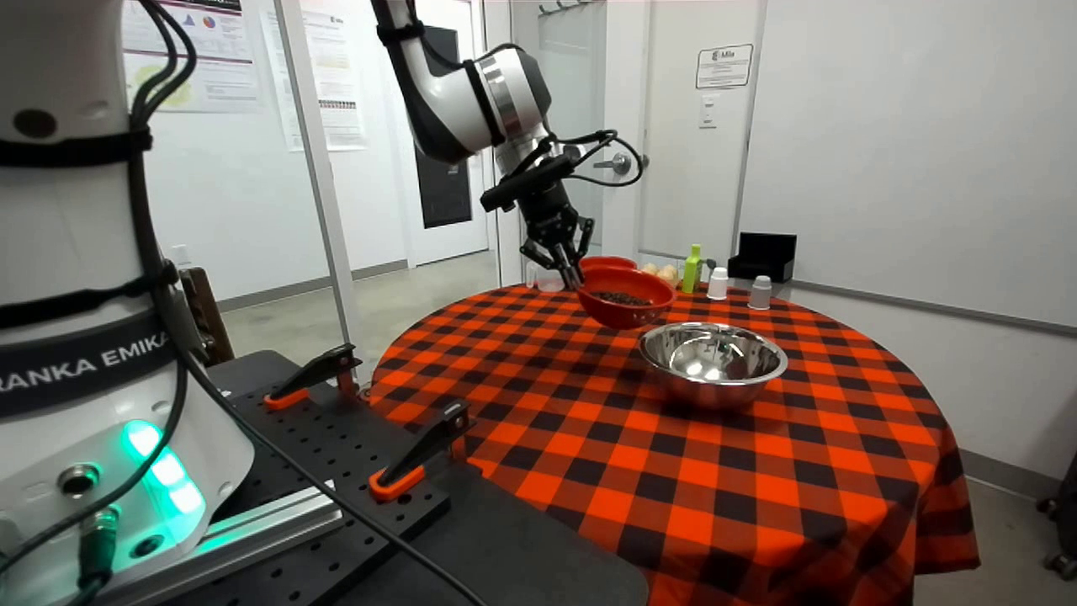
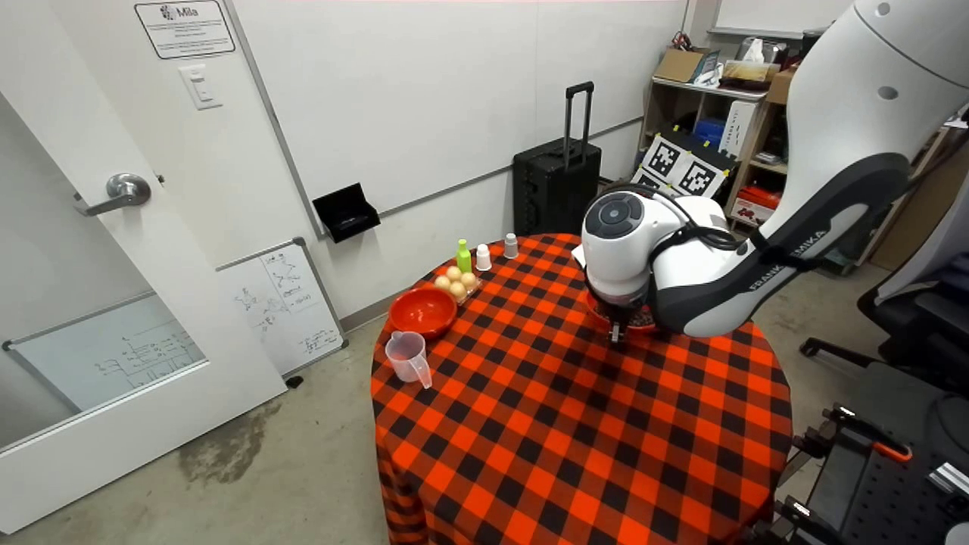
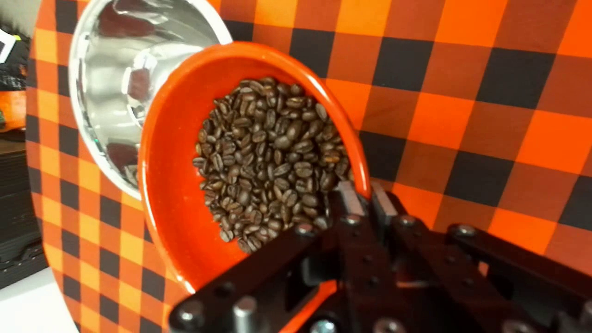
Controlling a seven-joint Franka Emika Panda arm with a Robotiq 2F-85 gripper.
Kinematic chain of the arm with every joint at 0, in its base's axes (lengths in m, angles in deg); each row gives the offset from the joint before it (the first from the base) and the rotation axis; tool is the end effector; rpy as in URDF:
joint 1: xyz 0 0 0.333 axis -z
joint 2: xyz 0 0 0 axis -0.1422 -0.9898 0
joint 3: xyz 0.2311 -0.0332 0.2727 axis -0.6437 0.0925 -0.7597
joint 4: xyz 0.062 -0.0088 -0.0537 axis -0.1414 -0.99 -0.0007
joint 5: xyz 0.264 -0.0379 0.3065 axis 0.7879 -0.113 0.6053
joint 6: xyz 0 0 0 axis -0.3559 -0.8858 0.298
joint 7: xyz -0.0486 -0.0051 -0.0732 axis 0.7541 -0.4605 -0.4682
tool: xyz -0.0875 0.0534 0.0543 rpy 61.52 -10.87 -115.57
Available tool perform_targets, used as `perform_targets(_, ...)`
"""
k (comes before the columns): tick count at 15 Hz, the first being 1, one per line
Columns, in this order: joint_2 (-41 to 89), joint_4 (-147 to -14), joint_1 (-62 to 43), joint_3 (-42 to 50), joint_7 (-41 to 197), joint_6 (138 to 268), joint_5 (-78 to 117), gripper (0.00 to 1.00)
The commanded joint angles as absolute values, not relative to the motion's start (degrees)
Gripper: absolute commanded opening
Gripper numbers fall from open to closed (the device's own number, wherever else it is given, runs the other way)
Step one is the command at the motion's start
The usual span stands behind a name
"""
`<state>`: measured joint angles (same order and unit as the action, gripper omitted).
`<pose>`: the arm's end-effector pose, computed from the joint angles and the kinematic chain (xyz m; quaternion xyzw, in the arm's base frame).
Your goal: Pour the beans in the red bowl into the metal bowl
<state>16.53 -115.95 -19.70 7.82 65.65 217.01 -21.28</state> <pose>0.5556 0.0449 0.1920 0.9528 0.2164 0.0008 0.2129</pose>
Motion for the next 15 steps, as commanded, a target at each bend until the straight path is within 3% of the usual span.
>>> perform_targets(1,19.33,-114.73,-15.47,6.99,69.66,216.39,-19.20,0.02)
perform_targets(15,17.78,-108.45,-0.67,-2.14,97.47,214.43,19.42,0.02)
